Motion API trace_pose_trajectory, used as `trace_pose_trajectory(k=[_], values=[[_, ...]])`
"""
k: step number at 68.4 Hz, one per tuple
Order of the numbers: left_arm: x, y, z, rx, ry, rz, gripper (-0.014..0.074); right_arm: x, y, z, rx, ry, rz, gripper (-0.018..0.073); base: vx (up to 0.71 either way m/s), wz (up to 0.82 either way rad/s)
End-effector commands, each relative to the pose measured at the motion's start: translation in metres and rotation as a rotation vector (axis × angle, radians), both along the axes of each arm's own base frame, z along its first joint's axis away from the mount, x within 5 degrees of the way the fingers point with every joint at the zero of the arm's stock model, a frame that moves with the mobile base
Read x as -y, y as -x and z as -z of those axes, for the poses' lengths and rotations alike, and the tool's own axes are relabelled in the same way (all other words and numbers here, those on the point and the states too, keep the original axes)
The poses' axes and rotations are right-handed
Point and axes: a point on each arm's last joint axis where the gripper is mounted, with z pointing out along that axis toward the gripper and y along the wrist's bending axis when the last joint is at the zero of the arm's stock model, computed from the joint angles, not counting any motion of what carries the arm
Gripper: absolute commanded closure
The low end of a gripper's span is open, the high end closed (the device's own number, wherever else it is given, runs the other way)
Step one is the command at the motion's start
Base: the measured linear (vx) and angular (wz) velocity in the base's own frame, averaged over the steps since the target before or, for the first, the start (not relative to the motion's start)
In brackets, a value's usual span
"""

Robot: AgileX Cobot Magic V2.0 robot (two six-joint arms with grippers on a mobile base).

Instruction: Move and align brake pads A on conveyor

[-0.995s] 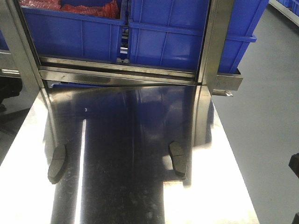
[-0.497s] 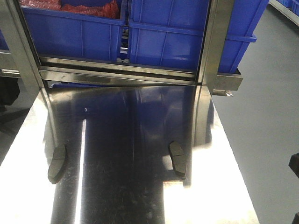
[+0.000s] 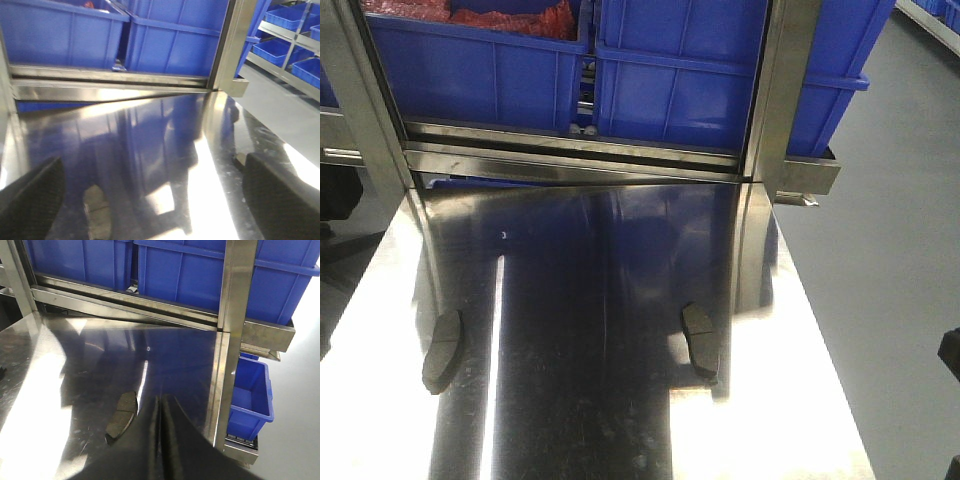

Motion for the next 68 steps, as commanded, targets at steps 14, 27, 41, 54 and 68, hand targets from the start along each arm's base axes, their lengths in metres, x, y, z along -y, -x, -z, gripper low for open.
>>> trace_pose_trajectory(k=[14,27,41,54,68], values=[[0.026,-0.083,0.018,-0.163,-0.013,-0.026,-0.0052,0.000,-0.001,-0.016,0.098,-0.014,0.001,0.0569,0.00,0.00],[0.034,-0.147,0.032,-0.372,-0.061,-0.087,-0.0048,0.000,-0.001,-0.016,0.098,-0.014,0.001,0.0569,0.00,0.00],[0.015,-0.201,0.051,-0.556,-0.030,-0.225,-0.0036,0.000,-0.001,-0.016,0.098,-0.014,0.001,0.0569,0.00,0.00],[0.019,-0.233,0.077,-0.765,-0.090,-0.215,-0.0009,0.000,-0.001,-0.016,0.098,-0.014,0.001,0.0569,0.00,0.00],[0.021,-0.255,0.096,-0.924,-0.161,-0.202,0.0007,0.000,-0.001,-0.016,0.098,-0.014,0.001,0.0569,0.00,0.00]])
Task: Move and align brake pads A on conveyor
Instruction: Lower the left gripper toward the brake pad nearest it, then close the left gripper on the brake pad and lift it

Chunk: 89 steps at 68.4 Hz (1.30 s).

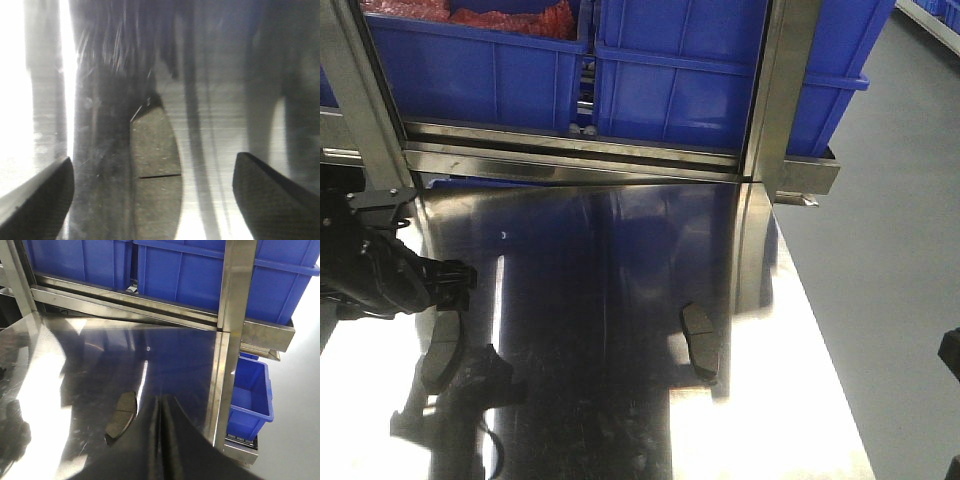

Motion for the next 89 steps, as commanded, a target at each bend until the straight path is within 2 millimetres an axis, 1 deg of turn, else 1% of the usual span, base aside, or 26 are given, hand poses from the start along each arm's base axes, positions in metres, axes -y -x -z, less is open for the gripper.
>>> trace_pose_trajectory(k=[1,5,18,37,49,59,70,78,85,89], values=[[0.002,-0.010,-0.012,0.010,-0.004,0.011,0.0007,0.000,-0.001,-0.016,0.098,-0.014,0.001,0.0569,0.00,0.00],[0.006,-0.012,-0.006,-0.022,-0.013,0.035,0.0007,0.000,-0.001,-0.016,0.098,-0.014,0.001,0.0569,0.00,0.00],[0.006,-0.015,0.015,-0.109,-0.024,0.043,0.0007,0.000,-0.001,-0.016,0.098,-0.014,0.001,0.0569,0.00,0.00],[0.006,-0.016,0.019,-0.118,-0.026,0.044,0.0008,0.000,-0.001,-0.016,0.098,-0.014,0.001,0.0569,0.00,0.00],[0.006,-0.017,0.027,-0.147,-0.030,0.050,0.0050,0.000,-0.001,-0.016,0.098,-0.014,0.001,0.0569,0.00,0.00],[0.006,-0.017,0.026,-0.144,-0.030,0.051,0.0112,0.000,-0.001,-0.016,0.098,-0.014,0.001,0.0569,0.00,0.00],[0.006,-0.017,0.023,-0.135,-0.031,0.053,0.0211,0.000,-0.001,-0.016,0.098,-0.014,0.001,0.0569,0.00,0.00],[0.006,-0.016,0.018,-0.117,-0.030,0.053,0.0310,0.000,-0.001,-0.016,0.098,-0.014,0.001,0.0569,0.00,0.00],[0.006,-0.016,0.016,-0.111,-0.031,0.059,0.0428,0.000,-0.001,-0.016,0.098,-0.014,0.001,0.0569,0.00,0.00],[0.006,-0.015,0.016,-0.114,-0.035,0.070,0.0479,0.000,-0.001,-0.016,0.098,-0.014,0.001,0.0569,0.00,0.00]])
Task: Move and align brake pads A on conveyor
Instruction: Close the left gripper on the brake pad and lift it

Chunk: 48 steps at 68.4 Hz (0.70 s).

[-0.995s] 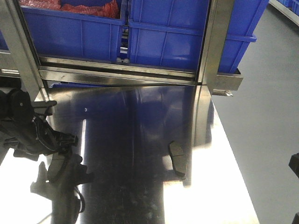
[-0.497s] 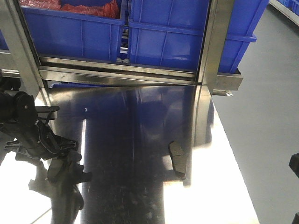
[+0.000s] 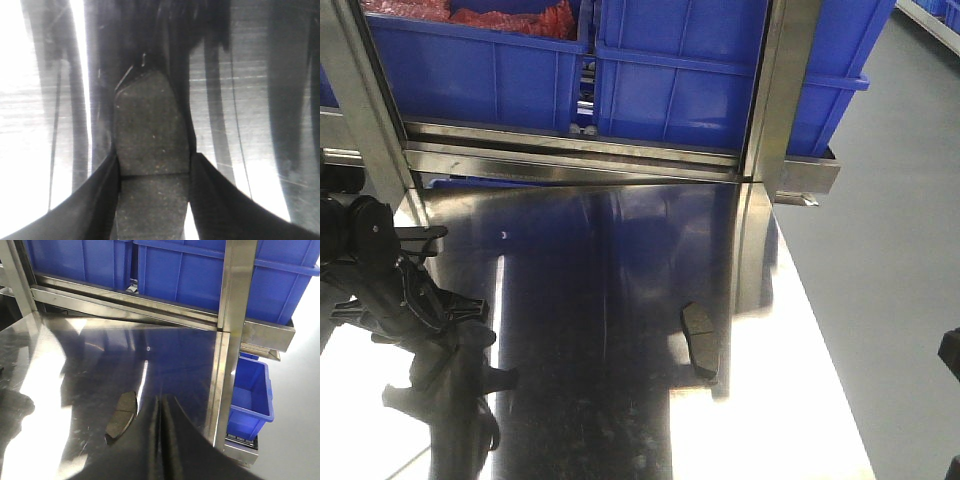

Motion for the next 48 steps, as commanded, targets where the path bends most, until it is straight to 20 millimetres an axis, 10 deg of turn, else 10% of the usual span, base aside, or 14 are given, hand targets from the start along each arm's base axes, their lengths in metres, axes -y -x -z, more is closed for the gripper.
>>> trace_pose_trajectory(k=[1,48], values=[[0.002,-0.003,-0.025,0.093,0.016,0.011,0.0493,0.000,-0.001,-0.016,0.098,-0.014,0.001,0.0569,0.00,0.00],[0.001,0.004,-0.041,0.221,0.031,0.006,0.0596,0.000,-0.001,-0.016,0.098,-0.014,0.001,0.0569,0.00,0.00]])
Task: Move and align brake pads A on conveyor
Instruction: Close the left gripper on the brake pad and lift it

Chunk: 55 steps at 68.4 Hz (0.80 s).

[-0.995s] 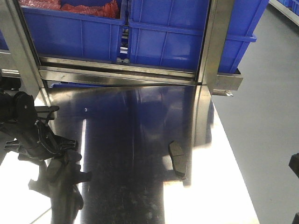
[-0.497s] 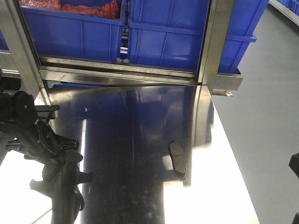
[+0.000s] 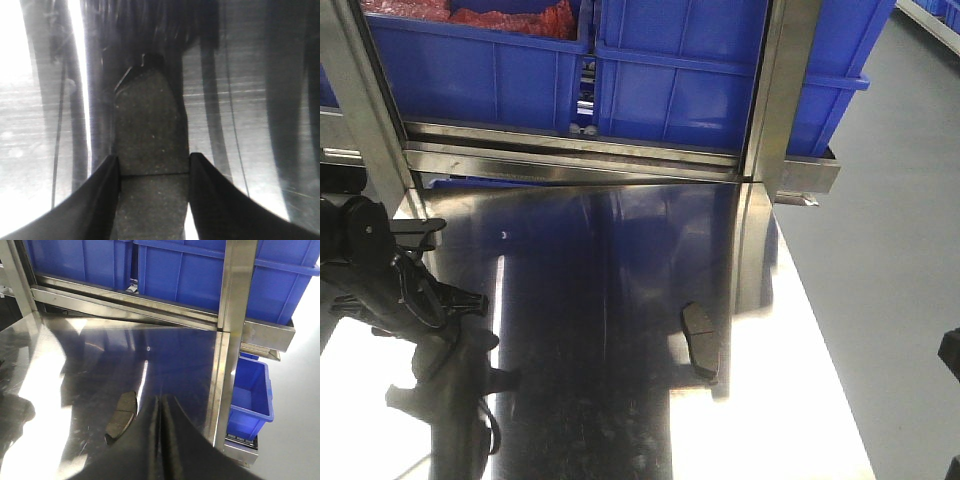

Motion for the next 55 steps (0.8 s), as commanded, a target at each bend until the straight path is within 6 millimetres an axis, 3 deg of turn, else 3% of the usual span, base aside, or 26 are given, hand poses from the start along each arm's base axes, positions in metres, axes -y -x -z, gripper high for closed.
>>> trace_pose_trajectory(k=[1,22,55], values=[[0.001,0.004,-0.035,0.147,0.025,-0.003,0.0596,0.000,-0.001,-0.016,0.098,-0.014,0.001,0.0569,0.00,0.00],[-0.007,0.048,-0.061,0.298,0.029,0.004,0.0593,0.000,-0.001,-0.016,0.098,-0.014,0.001,0.0569,0.00,0.00],[-0.024,0.155,-0.102,0.660,0.080,-0.006,0.0593,0.000,-0.001,-0.016,0.098,-0.014,0.001,0.0569,0.00,0.00]])
